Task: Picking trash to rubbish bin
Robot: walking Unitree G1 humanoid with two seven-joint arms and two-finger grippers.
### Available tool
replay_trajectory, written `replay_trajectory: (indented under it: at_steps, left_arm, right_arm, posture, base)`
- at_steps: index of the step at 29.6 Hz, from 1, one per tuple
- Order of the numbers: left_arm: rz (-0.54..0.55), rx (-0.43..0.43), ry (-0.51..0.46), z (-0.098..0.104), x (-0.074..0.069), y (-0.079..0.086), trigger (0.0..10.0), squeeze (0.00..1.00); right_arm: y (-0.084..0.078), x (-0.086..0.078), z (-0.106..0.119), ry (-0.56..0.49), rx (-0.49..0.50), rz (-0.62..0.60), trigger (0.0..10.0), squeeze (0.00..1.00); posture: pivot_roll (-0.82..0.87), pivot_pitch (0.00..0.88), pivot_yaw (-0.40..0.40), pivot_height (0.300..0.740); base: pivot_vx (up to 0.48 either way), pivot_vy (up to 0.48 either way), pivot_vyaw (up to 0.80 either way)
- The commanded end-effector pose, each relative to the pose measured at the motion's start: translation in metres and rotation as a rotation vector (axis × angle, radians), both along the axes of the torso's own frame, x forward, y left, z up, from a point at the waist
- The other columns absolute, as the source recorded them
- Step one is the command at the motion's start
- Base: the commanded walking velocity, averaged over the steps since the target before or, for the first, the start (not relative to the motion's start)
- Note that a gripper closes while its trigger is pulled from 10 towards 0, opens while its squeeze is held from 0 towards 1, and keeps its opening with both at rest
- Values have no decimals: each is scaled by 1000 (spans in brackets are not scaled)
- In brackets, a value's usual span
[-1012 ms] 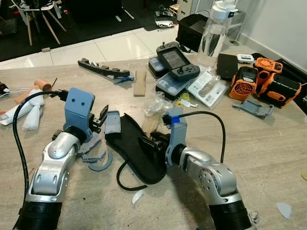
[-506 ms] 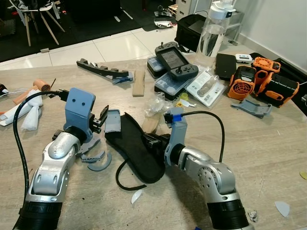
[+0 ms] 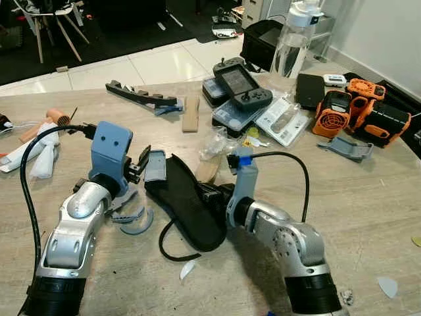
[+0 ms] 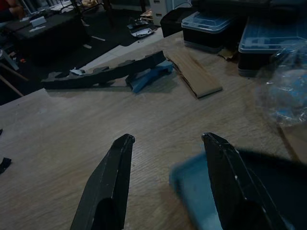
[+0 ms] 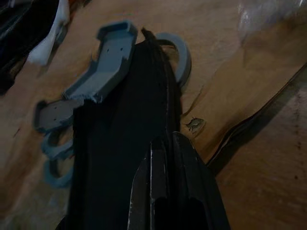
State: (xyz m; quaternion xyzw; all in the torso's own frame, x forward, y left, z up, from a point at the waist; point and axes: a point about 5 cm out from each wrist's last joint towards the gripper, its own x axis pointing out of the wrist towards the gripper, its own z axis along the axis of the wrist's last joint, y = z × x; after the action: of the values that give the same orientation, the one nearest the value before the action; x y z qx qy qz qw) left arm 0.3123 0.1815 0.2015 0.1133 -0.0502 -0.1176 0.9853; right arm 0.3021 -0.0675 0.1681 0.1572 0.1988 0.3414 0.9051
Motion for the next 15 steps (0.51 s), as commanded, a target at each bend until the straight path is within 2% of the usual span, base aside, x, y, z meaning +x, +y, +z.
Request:
replay_trajectory:
  at_steps: [1, 2, 4, 5, 14, 15]
  left_arm:
    - [15, 30, 4, 0, 1, 7, 10000, 0]
    - [15, 30, 4, 0, 1, 7, 10000, 0]
    - [19, 33, 1, 1, 2, 8, 10000, 0]
    - [20, 34, 0, 1, 2, 9, 10000, 0]
    - [25, 35, -7, 3, 3, 10, 10000, 0]
    - [27, 35, -10, 3, 4, 11, 10000, 0]
  right_arm:
    - [1, -4, 7, -3, 29, 37, 0, 0]
    - [1, -4, 7, -3, 29, 37, 0, 0]
    - [-2, -6, 29, -58, 42, 78, 0, 0]
    - [-3, -7, 33, -67, 43, 85, 0, 0]
    - [-8, -10, 40, -91, -10, 114, 0, 0]
    - [-12, -10, 42, -108, -53, 113, 0, 0]
  posture:
    - [1, 197, 50, 740]
    - [1, 197, 50, 740]
    - [-1, 196, 51, 740]
    - [-1, 196, 51, 740]
    - [-2, 194, 51, 740]
    - [-3, 194, 50, 740]
  base:
    - [0, 0, 0]
    - [0, 0, 0]
    - [0, 0, 0]
    - [0, 0, 0]
    - [0, 0, 0]
    - [0, 0, 0]
